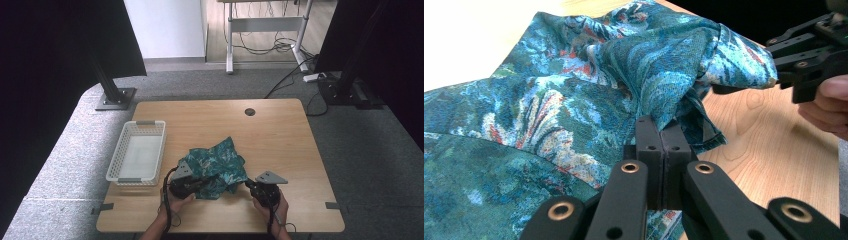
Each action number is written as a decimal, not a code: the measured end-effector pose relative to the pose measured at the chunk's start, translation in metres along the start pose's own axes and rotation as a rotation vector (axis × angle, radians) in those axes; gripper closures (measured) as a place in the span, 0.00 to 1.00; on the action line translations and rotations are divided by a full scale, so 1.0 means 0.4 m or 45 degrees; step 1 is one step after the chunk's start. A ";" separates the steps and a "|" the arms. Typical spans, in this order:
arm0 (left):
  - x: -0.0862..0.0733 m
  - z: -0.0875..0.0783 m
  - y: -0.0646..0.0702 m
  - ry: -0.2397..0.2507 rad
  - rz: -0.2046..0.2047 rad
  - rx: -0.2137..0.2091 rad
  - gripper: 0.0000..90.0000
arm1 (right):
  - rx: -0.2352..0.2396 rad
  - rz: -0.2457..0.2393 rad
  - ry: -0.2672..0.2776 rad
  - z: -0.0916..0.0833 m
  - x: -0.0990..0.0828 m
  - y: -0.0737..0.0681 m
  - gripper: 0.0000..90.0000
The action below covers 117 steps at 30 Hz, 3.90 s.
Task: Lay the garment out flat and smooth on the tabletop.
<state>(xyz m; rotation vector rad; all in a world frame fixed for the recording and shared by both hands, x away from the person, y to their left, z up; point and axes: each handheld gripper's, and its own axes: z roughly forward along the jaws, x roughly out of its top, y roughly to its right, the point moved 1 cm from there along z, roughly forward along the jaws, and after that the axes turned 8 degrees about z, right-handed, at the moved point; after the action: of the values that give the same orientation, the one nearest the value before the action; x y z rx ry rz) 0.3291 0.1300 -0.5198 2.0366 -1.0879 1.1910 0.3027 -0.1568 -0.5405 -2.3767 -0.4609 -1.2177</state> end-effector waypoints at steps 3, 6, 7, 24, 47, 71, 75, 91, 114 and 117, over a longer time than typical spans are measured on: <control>0.003 -0.004 0.002 0.005 0.003 0.000 0.99 | -0.002 -0.012 0.021 -0.019 0.005 0.005 0.99; 0.009 -0.009 0.006 0.017 0.011 -0.001 0.99 | -0.001 -0.016 0.051 -0.041 0.012 0.008 0.99; 0.012 -0.011 0.007 0.022 0.012 -0.004 0.99 | 0.001 -0.019 0.065 -0.049 0.015 0.008 0.99; 0.039 -0.052 0.013 0.102 0.020 0.003 0.99 | 0.031 -0.125 0.198 -0.132 0.072 -0.040 0.99; 0.041 -0.072 0.011 0.112 0.028 -0.004 0.99 | 0.140 -0.146 0.142 -0.149 0.067 -0.011 0.99; 0.079 -0.105 0.046 0.065 0.170 -0.028 0.99 | 0.277 -0.190 0.132 -0.191 0.089 0.008 0.99; 0.099 -0.119 0.051 0.090 0.186 -0.023 0.99 | 0.298 -0.226 0.154 -0.216 0.115 0.000 0.99; 0.131 -0.176 0.038 0.179 0.172 0.009 0.99 | 0.382 -0.325 0.198 -0.258 0.186 -0.054 0.99; 0.120 -0.170 0.024 0.164 0.140 0.014 0.99 | 0.383 -0.270 0.172 -0.220 0.193 -0.034 0.99; 0.101 -0.147 0.017 0.133 0.118 0.009 0.99 | 0.357 -0.229 0.112 -0.171 0.165 -0.010 0.99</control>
<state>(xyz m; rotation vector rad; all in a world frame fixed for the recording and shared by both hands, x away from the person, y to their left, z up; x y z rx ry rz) 0.3083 0.1561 -0.4565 1.9241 -1.1387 1.3334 0.2913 -0.1822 -0.4495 -2.0721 -0.7760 -1.2376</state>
